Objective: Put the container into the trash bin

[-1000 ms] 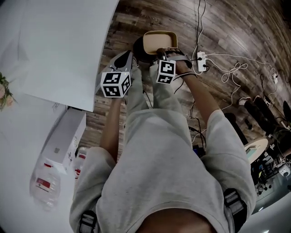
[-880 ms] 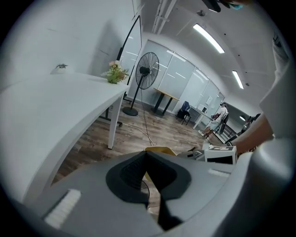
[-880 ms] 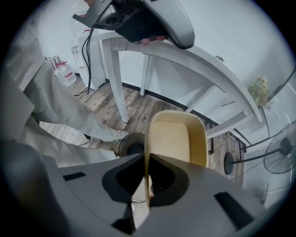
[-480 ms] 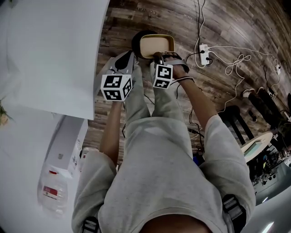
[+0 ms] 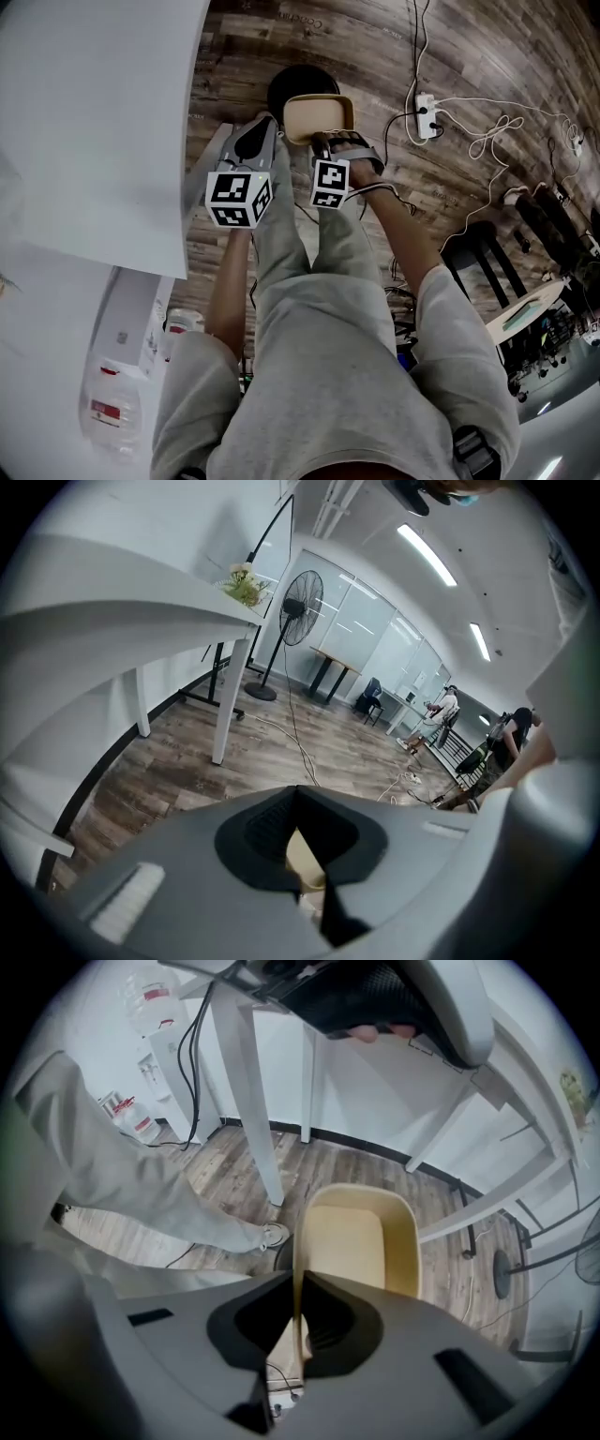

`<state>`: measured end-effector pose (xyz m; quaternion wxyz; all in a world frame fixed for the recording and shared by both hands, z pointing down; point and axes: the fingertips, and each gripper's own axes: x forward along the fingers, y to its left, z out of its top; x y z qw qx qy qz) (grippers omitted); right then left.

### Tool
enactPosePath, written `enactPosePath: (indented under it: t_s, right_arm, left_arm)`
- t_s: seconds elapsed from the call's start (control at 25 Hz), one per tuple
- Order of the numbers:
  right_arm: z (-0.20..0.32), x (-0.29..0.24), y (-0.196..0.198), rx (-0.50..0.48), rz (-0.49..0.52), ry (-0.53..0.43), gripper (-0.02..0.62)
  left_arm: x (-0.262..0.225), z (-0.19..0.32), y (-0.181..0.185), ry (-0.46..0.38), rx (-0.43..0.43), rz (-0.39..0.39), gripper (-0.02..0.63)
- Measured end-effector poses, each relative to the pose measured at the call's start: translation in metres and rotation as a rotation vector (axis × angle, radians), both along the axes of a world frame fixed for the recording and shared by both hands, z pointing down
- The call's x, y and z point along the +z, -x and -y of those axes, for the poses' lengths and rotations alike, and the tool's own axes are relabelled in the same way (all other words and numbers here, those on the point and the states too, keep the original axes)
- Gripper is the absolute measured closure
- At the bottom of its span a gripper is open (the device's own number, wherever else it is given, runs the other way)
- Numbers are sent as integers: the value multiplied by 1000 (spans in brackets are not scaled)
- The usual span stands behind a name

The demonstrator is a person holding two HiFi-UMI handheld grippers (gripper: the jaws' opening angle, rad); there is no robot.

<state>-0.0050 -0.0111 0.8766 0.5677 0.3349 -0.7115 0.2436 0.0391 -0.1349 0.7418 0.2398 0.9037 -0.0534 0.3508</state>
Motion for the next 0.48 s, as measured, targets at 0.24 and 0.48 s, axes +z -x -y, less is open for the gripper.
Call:
enactPosePath:
  t_s: [0.24, 0.48]
  right_arm:
    - [2, 34, 14, -10, 17, 9, 566]
    - [5, 74, 18, -2, 24, 21, 566]
  left_arm:
    - [31, 7, 4, 0, -6, 16, 597]
    - [62, 11, 3, 9, -16, 17, 597]
